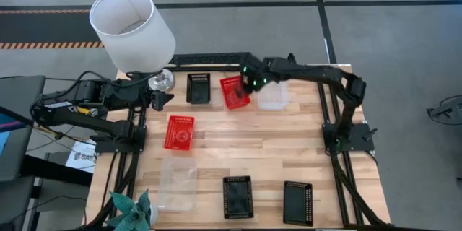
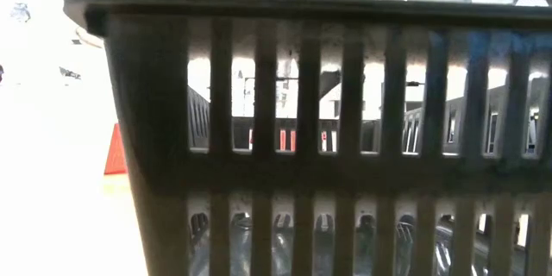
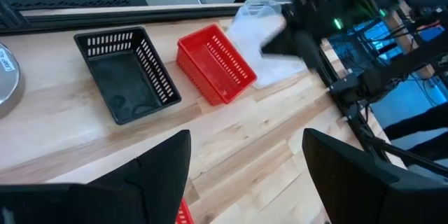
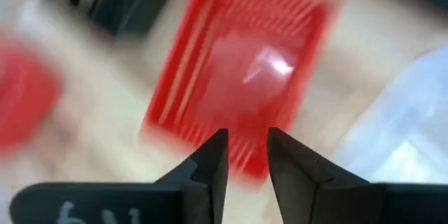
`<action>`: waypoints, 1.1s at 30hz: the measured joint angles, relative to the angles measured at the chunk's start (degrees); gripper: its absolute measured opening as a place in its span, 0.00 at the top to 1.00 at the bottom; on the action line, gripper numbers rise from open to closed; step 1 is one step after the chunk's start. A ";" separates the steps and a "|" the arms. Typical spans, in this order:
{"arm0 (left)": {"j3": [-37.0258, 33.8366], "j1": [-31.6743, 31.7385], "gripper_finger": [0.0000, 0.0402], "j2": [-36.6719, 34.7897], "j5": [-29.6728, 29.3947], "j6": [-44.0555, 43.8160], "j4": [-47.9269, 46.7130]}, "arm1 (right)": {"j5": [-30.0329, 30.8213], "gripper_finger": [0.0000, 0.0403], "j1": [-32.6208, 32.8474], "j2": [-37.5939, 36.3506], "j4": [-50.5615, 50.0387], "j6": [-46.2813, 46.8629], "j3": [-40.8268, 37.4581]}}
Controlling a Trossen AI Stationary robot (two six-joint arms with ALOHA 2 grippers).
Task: Stack baskets by color
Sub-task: Stack the bottom right black bin on the top black bin
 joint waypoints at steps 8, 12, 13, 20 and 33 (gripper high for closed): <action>0.00 -0.02 0.35 0.98 4.33 1.52 0.09 | -0.82 0.71 19.39 -7.23 -29.40 10.09 -0.11; 0.00 0.02 0.35 1.36 3.29 1.54 0.53 | 2.83 0.69 33.92 -11.70 -38.81 32.28 -0.15; 0.00 0.02 0.35 1.34 3.01 1.56 0.62 | 3.51 0.68 37.68 -12.72 -40.65 38.35 -0.15; 0.00 0.02 0.35 1.27 2.68 1.58 1.15 | 2.13 0.53 61.70 -15.52 -44.97 78.79 -0.15; 0.00 0.02 0.35 1.31 -3.14 -1.61 3.50 | -9.20 0.43 75.19 -5.13 -35.73 100.86 -0.23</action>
